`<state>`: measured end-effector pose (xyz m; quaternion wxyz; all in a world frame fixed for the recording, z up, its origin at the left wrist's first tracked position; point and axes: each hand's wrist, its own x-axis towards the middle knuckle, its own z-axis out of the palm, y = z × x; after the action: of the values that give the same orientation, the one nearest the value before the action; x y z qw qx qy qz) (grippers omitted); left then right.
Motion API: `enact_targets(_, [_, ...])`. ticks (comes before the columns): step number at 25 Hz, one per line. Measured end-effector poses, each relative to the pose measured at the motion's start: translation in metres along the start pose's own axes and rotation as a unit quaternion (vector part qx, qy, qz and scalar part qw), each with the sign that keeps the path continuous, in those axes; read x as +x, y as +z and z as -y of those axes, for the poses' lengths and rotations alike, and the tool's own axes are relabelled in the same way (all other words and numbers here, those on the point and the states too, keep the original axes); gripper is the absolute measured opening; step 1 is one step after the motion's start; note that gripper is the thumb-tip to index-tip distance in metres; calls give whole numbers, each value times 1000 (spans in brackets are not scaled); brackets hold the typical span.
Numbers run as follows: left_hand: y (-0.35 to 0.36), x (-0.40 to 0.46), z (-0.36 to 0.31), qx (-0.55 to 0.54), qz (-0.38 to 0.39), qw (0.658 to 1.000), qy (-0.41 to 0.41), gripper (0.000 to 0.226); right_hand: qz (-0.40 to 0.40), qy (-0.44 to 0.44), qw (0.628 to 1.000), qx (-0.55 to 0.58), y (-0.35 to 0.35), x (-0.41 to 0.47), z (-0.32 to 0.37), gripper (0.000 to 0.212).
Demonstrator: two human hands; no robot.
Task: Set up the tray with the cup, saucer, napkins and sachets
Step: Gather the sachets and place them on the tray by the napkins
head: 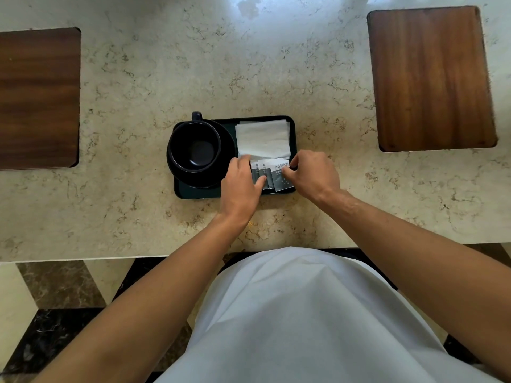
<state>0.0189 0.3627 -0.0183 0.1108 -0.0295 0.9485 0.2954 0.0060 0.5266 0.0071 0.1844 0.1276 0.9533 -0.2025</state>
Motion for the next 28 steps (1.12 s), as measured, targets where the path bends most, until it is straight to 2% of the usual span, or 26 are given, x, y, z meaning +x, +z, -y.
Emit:
enact_targets(3, [2, -5, 1, 8, -18, 999, 26, 63, -24, -22, 999, 13, 2, -2, -3, 27])
enact_targets(6, [2, -8, 3, -3, -20, 999, 46, 52, -6, -97, 994, 55, 4, -2, -8, 31])
enact_targets(10, [2, -9, 4, 0, 6, 998, 68, 46, 24, -158, 986, 35, 7, 1, -8, 41])
enact_targets(15, [4, -10, 3, 60, 15, 995, 84, 42, 35, -153, 988, 8, 13, 4, -6, 40])
enact_targets(28, [2, -12, 3, 59, 35, 995, 78, 44, 22, -151, 988, 7, 16, 6, -11, 44])
